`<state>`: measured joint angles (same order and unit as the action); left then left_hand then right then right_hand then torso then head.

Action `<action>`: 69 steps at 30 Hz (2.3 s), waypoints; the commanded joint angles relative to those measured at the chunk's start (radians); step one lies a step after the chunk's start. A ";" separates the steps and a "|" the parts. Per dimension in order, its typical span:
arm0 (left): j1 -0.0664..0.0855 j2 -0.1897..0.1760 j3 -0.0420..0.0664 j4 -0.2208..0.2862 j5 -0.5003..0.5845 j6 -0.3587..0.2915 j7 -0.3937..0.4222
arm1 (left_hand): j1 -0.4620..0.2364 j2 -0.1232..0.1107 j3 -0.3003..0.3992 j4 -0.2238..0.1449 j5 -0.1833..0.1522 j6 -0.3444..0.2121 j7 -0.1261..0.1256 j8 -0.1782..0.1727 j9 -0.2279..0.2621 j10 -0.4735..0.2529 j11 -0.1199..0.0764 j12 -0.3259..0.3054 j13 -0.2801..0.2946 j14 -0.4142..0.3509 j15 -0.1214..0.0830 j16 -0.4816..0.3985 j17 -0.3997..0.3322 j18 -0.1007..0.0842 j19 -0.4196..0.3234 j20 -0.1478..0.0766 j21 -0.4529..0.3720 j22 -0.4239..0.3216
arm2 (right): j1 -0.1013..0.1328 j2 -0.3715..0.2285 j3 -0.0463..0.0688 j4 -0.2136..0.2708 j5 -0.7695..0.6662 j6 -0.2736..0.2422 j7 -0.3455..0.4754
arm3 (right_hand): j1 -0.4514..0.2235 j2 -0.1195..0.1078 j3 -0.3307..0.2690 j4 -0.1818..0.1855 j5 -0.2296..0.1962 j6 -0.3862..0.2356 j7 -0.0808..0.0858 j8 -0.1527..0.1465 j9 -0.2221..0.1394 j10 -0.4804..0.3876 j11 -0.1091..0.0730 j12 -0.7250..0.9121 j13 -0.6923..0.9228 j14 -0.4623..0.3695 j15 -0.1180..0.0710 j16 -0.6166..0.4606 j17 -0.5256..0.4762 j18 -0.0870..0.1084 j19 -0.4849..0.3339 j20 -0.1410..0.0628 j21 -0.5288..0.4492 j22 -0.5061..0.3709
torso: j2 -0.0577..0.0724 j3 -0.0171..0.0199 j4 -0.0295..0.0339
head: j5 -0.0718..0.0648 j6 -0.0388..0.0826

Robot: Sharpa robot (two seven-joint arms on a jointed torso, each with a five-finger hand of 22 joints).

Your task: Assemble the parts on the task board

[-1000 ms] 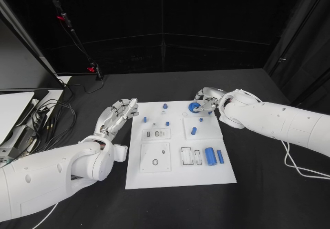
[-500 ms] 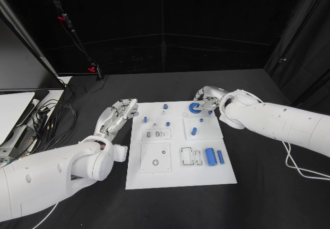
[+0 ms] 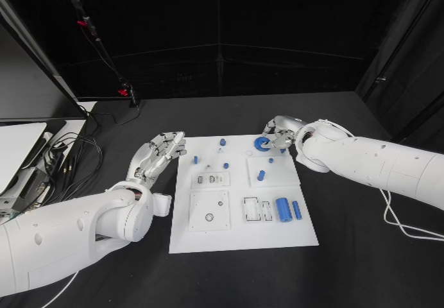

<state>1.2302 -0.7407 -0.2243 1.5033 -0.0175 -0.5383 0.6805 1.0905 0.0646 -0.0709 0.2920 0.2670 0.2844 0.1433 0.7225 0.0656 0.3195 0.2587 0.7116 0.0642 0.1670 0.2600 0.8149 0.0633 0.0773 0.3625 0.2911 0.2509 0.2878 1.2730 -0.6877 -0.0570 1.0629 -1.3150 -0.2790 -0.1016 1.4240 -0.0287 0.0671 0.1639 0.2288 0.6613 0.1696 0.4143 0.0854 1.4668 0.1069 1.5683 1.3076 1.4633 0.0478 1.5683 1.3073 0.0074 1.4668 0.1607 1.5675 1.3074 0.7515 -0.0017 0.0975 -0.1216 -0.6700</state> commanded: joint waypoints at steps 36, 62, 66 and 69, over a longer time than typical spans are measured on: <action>0.001 -0.001 0.001 0.002 -0.006 0.011 0.230 | 0.012 0.005 -0.010 0.000 0.004 0.005 0.153 -0.006 0.000 0.008 0.003 -0.004 0.000 0.009 0.001 -0.004 0.001 0.012 -0.007 -0.001 0.002 -0.002 | 0.002 -0.004 0.001 0.025 0.012 -0.099 0.055 | 0.007 0.012 0.089 -0.017 0.017 0.296 -0.021 -0.119 -0.020 0.104 -0.023 0.003 0.263 0.107 -0.025 0.002 0.264 -0.007 0.104 -0.027 0.003 0.263 | 0.000 0.0000 -0.0009 | 0.007 -0.003; 0.002 0.000 0.001 0.001 -0.006 0.009 0.230 | 0.013 0.006 -0.011 0.000 0.005 0.005 0.153 -0.007 0.000 0.008 0.003 -0.004 0.000 0.009 0.001 -0.004 0.001 0.012 -0.007 -0.001 0.002 -0.002 | 0.013 0.083 0.003 0.144 0.012 -0.096 0.067 | 0.010 0.009 0.101 -0.023 0.030 0.310 -0.017 -0.149 -0.020 0.104 -0.019 0.003 0.263 0.107 -0.023 0.002 0.264 -0.007 0.104 -0.026 0.003 0.263 | 0.001 -0.0004 0.0033 | 0.047 -0.010; 0.002 0.001 0.001 0.002 -0.006 0.009 0.230 | 0.013 0.007 -0.011 0.000 0.005 0.006 0.153 -0.007 0.000 0.009 0.003 -0.004 0.000 0.009 0.001 -0.004 0.001 0.012 -0.007 -0.001 0.002 -0.002 | 0.013 0.111 0.003 0.128 -0.002 -0.078 0.057 | 0.010 0.009 0.101 -0.024 0.030 0.310 -0.017 -0.150 -0.020 0.104 -0.019 0.003 0.263 0.107 -0.023 0.002 0.264 -0.007 0.104 -0.026 0.003 0.263 | 0.001 -0.0007 0.0026 | 0.054 -0.009; 0.002 0.001 0.001 0.002 -0.006 0.009 0.230 | 0.013 0.007 -0.011 0.000 0.005 0.006 0.153 -0.007 0.000 0.009 0.003 -0.004 0.000 0.009 0.001 -0.004 0.001 0.012 -0.007 -0.001 0.002 -0.002 | 0.013 0.127 0.003 0.117 -0.011 -0.067 0.052 | 0.010 0.008 0.102 -0.024 0.030 0.310 -0.017 -0.151 -0.020 0.104 -0.019 0.003 0.263 0.107 -0.023 0.002 0.264 -0.007 0.104 -0.026 0.003 0.263 | 0.001 -0.0004 0.0017 | 0.058 -0.010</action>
<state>1.2304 -0.7410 -0.2243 1.5035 -0.0176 -0.5368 0.6806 1.0958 0.0699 -0.0760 0.2917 0.2669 0.2844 0.1433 0.7225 0.0656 0.3232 0.2624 0.7116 0.0642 0.1695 0.2626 0.8149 0.0633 0.0773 0.3625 0.2911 0.2508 0.2869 1.2837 -0.5646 -0.0549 1.1836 -1.3005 -0.3791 -0.0366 1.4307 -0.0248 0.1619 0.1409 0.2545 0.9169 0.1994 0.2658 0.0631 1.4668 0.0857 1.5683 1.3076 1.4667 0.0303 1.5683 1.3076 0.0073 1.4666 0.1394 1.5675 1.3073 0.7522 -0.0024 0.1000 -0.0672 -0.6795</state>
